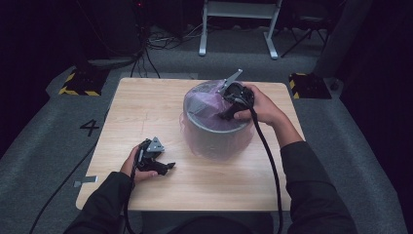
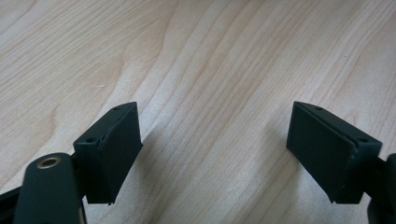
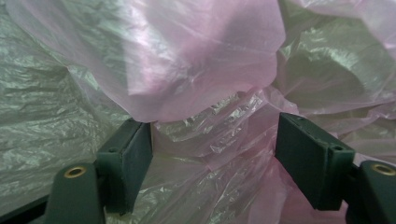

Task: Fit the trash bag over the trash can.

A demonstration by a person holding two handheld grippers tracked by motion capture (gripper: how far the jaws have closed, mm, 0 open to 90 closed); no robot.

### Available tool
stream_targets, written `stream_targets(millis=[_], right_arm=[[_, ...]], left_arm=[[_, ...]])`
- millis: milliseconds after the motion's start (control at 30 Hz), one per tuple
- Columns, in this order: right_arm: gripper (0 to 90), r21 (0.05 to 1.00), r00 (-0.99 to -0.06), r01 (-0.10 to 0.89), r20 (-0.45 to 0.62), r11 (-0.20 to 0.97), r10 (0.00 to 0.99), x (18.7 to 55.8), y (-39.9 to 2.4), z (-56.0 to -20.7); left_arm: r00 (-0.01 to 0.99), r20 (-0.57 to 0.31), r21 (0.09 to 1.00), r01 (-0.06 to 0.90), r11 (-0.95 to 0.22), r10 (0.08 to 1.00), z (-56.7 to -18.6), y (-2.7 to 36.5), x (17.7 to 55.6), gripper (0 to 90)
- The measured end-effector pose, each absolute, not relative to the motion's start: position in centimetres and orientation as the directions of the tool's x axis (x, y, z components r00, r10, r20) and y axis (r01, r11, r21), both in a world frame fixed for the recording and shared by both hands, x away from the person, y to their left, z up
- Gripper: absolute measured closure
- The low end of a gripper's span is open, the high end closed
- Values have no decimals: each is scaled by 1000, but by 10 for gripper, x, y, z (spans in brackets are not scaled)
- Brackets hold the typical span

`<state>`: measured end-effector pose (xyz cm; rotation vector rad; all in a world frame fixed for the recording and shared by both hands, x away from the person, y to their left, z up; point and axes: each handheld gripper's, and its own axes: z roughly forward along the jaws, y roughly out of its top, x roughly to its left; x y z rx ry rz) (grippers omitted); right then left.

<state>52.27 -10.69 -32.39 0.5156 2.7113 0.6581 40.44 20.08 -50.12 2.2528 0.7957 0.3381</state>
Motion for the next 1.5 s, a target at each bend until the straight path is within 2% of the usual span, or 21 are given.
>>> stream_targets(millis=[133,900,1067,1500], right_arm=[[266,457,-892,271,-211,847,399,523,-105,-325],[226,323,-898,281,-244,904,366,523,-96,-330],[226,343,-894,284,-242,896,376,522,-97,-330],[237,467,-874,252,-267,848,406,519,-105,-326]], left_arm=[[774,-17,709,455,-538,632,-503,202,406,157],[773,-9,708,453,-542,635,-503,202,406,148],[773,-9,708,453,-541,635,-503,201,406,148],[773,-4,708,450,-544,635,-503,202,406,148]])
